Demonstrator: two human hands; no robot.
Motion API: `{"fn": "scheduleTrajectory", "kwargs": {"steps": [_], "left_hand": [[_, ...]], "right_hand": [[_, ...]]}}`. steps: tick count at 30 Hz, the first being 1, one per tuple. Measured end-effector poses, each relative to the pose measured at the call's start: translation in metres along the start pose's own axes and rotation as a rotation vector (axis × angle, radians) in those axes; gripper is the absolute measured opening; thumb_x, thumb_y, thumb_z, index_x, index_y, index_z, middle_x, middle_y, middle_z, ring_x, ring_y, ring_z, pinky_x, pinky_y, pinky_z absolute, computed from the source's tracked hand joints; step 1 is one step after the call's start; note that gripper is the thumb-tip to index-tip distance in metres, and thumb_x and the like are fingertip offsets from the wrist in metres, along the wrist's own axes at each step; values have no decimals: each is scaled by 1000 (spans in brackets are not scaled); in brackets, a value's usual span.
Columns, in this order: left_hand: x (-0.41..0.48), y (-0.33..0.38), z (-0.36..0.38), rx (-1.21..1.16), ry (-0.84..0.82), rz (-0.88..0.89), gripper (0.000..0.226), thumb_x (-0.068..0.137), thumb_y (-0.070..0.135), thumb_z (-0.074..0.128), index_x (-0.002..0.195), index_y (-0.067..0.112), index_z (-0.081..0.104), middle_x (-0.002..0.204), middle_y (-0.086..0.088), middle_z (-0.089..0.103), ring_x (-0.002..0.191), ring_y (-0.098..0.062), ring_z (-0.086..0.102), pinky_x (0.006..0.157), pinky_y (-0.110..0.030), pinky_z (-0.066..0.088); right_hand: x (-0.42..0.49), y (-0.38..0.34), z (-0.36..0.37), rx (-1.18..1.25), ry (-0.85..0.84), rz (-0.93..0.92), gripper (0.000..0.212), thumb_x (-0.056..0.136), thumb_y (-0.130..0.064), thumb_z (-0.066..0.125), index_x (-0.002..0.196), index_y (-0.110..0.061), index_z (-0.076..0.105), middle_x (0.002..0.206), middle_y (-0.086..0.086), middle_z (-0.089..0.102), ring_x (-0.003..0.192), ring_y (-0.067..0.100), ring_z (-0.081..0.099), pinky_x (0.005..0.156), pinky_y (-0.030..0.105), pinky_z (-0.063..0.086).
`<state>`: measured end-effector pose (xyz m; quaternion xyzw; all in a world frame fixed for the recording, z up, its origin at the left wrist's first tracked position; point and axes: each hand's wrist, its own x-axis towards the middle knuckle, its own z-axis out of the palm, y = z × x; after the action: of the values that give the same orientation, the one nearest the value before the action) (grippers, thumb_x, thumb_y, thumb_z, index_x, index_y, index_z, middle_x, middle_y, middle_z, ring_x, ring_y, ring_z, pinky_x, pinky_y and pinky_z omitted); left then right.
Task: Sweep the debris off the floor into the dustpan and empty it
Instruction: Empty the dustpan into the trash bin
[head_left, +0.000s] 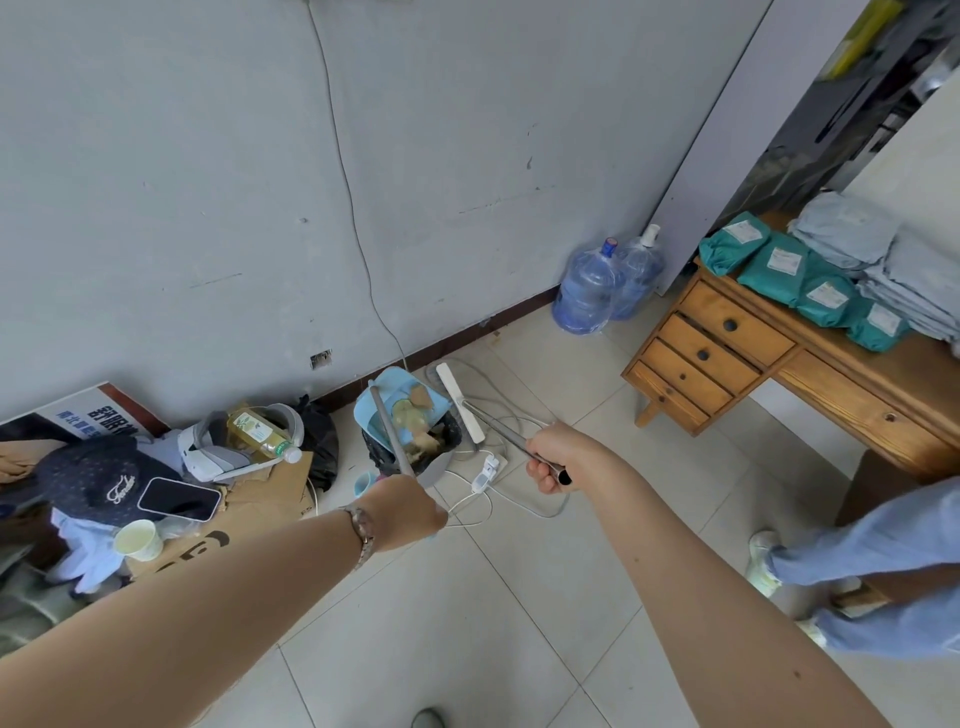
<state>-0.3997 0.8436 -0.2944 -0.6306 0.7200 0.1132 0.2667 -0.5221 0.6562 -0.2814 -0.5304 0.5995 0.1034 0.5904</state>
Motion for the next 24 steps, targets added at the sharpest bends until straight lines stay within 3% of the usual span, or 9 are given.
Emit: {"fn": "scheduleTrajectory", "kwargs": {"steps": [5,10,13,16,19,24], "left_hand": [[3,-3,11,-31,-27,-21,23,92,8,50,115,3,47,74,-12,47,86,-35,61,63,-36,47],[6,9,14,-29,-23,8,31,90,1,51,120,0,45,93,-22,57,90,-39,60,72,-42,48],[4,12,15,-6,-46,11,31,90,3,54,120,1,46,76,-15,46,81,-34,59,64,-37,41],[4,2,10,-7,-16,-8,19,95,20,45,105,5,52,67,-7,39,65,-22,48,54,-30,36],[-1,-6,4,-48,45,-6,31,90,8,54,120,5,44,61,-7,34,56,-24,43,40,-29,28],[-3,4,18,20,41,55,36,89,-1,51,124,3,43,61,-9,33,68,-33,49,54,-36,37]], "right_hand": [[-1,2,-1,16,33,13,27,95,-6,28,78,-10,48,55,6,41,24,11,30,34,11,23],[2,6,-2,13,44,0,26,94,-4,26,79,-10,47,56,8,42,21,10,31,35,10,24],[4,10,-4,20,47,6,25,94,-3,27,79,-10,46,55,8,42,22,11,31,36,11,24],[5,12,-7,4,37,4,25,93,-3,27,78,-9,46,54,8,41,25,11,31,36,13,24],[3,11,-7,18,23,3,24,94,-4,27,78,-8,45,55,7,41,23,10,32,35,12,25],[0,14,-3,28,22,-30,24,95,-5,27,78,-9,44,56,8,41,24,10,32,37,12,24]]}}
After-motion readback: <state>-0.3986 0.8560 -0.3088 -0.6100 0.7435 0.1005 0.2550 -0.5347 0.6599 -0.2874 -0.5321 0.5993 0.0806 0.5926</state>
